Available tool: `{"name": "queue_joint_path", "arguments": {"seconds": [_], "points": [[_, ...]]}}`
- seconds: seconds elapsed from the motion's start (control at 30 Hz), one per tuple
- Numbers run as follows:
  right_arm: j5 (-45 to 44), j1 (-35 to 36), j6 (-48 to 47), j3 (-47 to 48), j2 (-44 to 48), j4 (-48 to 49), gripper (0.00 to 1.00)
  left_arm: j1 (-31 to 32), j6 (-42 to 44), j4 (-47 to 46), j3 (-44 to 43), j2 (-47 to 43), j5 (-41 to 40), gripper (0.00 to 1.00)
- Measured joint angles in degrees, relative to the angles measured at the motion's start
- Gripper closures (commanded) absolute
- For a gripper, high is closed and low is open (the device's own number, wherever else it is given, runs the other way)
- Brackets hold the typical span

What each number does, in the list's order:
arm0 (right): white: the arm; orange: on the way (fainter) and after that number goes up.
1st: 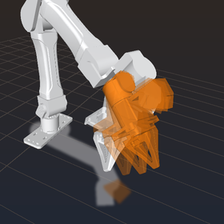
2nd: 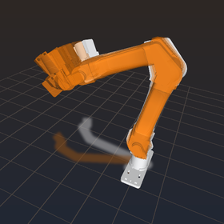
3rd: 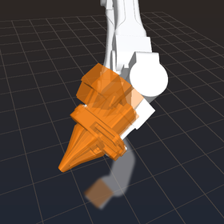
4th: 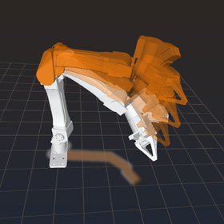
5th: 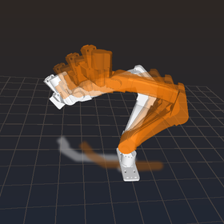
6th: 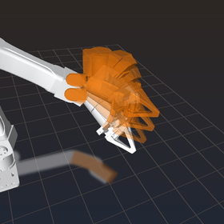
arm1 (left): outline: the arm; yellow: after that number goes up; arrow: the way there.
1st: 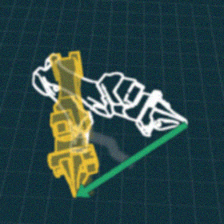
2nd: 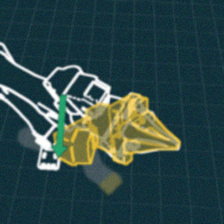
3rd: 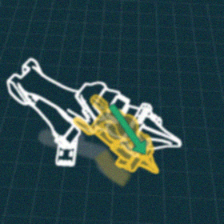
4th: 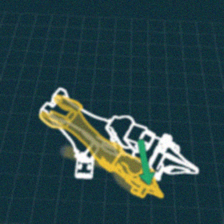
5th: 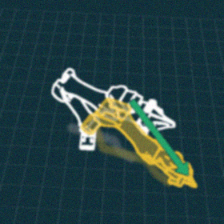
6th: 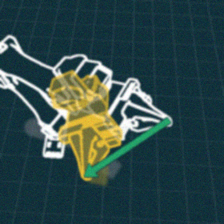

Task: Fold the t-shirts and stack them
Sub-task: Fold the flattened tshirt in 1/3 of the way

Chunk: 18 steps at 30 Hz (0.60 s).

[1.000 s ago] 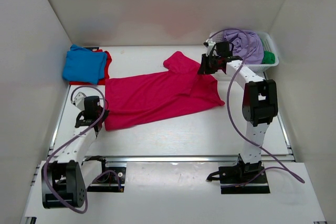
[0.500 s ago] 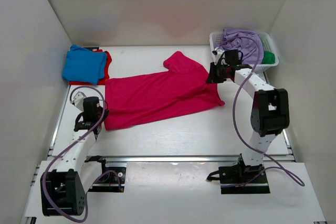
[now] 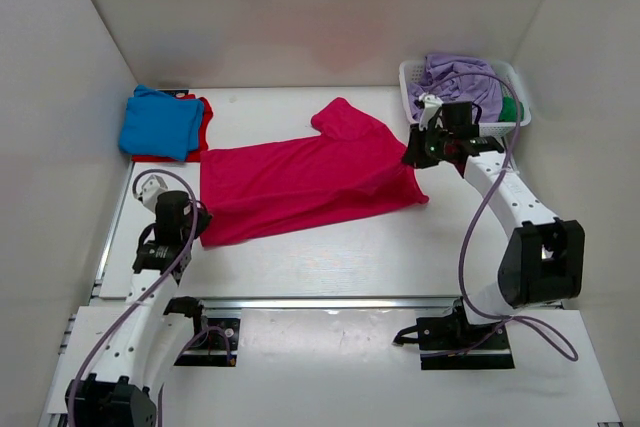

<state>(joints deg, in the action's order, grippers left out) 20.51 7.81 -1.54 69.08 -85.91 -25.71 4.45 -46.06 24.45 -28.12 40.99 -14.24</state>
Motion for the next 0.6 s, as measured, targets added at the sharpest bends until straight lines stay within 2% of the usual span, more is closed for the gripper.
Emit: {"name": "queue_joint_path", "arguments": {"seconds": [0.23, 0.6], "points": [[-0.5, 0.7, 0.1, -6.1, 6.8, -3.4, 1.00, 3.7, -1.0, 6.7, 0.0, -6.4, -0.9, 1.00], [-0.7, 1.9, 0.9, -9.9, 17.1, -6.3, 1.00, 6.4, -4.0, 14.3, 0.0, -14.1, -3.5, 1.00]]}}
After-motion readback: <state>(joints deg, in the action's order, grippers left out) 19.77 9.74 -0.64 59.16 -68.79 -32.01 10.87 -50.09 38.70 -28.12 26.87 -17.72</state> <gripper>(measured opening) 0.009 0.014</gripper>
